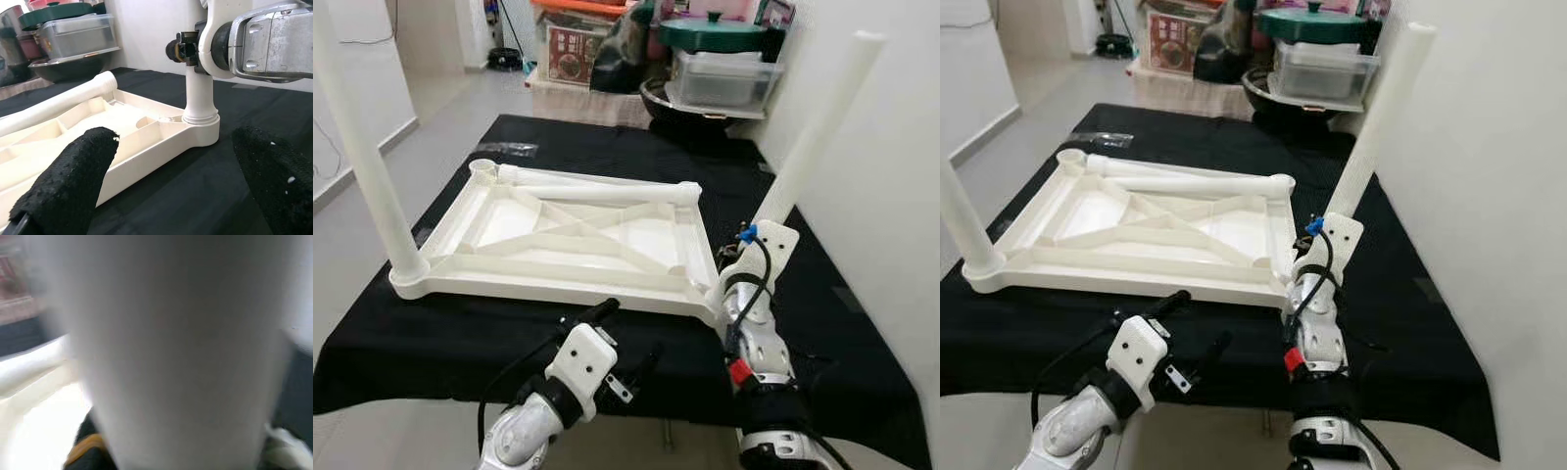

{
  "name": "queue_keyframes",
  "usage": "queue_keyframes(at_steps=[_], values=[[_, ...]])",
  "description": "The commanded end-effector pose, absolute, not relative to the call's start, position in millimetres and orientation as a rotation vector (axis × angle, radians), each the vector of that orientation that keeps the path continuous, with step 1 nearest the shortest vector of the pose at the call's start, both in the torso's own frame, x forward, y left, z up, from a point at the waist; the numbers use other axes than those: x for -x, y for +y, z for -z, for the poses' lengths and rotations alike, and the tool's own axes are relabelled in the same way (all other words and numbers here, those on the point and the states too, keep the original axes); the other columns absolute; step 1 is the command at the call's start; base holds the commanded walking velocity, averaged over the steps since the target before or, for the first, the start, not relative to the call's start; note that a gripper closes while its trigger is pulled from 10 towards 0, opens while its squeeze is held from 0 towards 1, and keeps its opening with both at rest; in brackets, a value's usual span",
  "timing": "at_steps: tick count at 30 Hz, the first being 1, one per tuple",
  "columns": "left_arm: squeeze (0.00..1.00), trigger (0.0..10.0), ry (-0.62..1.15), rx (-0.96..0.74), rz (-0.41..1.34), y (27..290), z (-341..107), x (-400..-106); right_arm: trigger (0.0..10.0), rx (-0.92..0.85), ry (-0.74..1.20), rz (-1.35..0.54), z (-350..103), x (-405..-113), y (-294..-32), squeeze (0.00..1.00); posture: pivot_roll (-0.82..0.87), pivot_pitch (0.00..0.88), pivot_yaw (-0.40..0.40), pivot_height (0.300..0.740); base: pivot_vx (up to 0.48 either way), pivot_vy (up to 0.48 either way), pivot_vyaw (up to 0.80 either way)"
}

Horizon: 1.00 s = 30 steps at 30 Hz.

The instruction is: Building children table

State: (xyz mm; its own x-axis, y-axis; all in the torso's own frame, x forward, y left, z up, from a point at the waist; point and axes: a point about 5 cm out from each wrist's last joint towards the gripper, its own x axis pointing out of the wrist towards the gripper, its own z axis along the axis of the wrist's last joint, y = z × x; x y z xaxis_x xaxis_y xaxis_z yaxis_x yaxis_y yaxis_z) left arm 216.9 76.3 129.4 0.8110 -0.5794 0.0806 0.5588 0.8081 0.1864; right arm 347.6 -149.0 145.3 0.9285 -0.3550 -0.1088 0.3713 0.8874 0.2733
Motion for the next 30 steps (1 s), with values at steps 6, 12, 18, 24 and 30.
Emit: queue_keyframes(at_steps=[6, 12, 18, 24, 30], values=[[0.0, 10.0, -0.121, -0.163, 0.612, 75.8, -125.7, -216.2, 10.0, -0.441, -0.005, 0.223, -149.1, -359.8, -146.7, 0.0, 0.12, 0.0, -0.114, 0.74, 0.0, 0.0, 0.0], [0.0, 10.0, -0.122, -0.162, 0.612, 75.3, -125.3, -216.5, 10.0, -0.488, -0.085, 0.093, -169.7, -367.1, -168.2, 0.0, 0.11, 0.0, -0.113, 0.74, 0.0, 0.0, 0.0], [0.0, 10.0, -0.125, -0.16, 0.615, 74.3, -124.9, -216.6, 10.0, -0.493, -0.163, -0.434, -193.9, -366.7, -177.6, 0.0, 0.11, 0.0, -0.109, 0.74, 0.0, 0.0, 0.0], [0.0, 10.0, -0.128, -0.161, 0.613, 74.2, -125.8, -217.8, 10.0, -0.371, -0.057, -0.878, -182.5, -347.1, -157.5, 0.0, 0.12, 0.0, -0.115, 0.74, 0.0, 0.0, 0.0], [0.0, 10.0, -0.132, -0.162, 0.604, 76.5, -127.5, -218.5, 10.0, -0.25, 0.103, -1.27, -163.0, -325.3, -140.0, 0.0, 0.14, 0.0, -0.122, 0.74, 0.0, 0.0, 0.0]])
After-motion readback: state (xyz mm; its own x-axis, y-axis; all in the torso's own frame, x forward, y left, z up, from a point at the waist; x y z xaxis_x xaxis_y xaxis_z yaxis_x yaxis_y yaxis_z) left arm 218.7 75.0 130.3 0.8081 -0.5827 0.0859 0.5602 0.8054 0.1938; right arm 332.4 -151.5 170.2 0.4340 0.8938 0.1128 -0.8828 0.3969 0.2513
